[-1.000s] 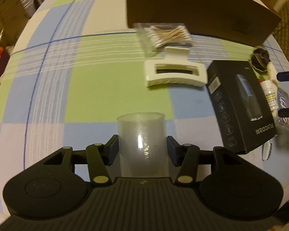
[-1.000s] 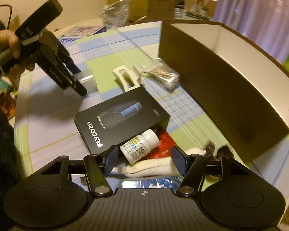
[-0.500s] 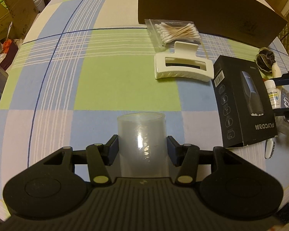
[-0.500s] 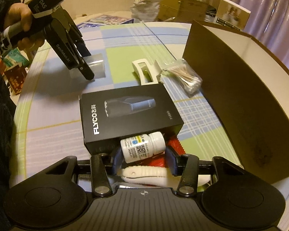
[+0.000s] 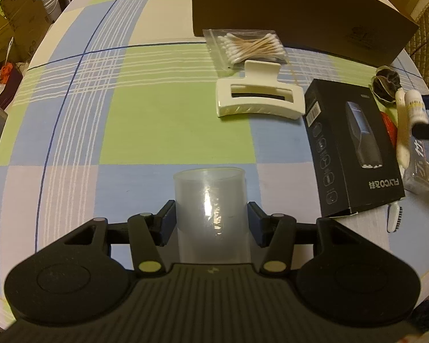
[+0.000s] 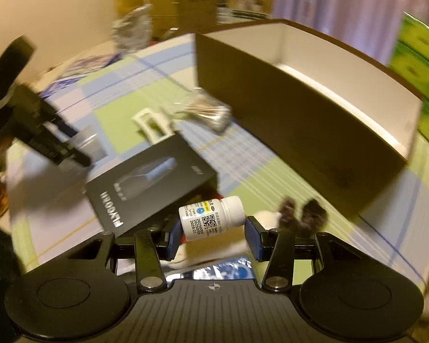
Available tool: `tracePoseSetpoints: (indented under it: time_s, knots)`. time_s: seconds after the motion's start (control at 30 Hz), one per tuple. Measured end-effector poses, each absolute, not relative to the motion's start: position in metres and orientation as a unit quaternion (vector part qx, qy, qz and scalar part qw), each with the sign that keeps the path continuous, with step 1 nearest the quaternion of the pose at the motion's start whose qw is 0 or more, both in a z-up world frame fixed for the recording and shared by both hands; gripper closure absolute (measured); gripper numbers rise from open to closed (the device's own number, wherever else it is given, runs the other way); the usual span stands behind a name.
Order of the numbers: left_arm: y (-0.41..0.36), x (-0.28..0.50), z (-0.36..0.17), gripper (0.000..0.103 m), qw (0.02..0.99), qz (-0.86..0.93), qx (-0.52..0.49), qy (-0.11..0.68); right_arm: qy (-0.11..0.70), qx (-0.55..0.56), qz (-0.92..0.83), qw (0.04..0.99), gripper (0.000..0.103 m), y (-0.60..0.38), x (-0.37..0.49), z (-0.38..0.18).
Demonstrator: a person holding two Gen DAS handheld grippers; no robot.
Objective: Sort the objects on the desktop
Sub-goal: 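Lift and carry the cup and pill bottle over the brown box with both tools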
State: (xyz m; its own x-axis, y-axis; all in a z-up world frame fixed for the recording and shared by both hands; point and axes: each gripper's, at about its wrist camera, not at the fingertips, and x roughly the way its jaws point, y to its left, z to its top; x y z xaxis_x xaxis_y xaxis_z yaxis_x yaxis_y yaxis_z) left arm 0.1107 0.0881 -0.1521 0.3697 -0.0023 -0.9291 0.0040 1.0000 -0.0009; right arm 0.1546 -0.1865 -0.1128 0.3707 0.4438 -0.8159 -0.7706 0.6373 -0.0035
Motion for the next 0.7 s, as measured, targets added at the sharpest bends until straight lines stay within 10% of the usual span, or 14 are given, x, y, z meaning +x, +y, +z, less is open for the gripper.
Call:
tracePoseSetpoints:
  time_s: [0.7]
  knots:
    - [0.073,0.132,-0.095,0.055,0.865,-0.040,0.024,0.500,0.427,-0.098,0.268,0.858,0.059,-0.185,0.167,-0.067]
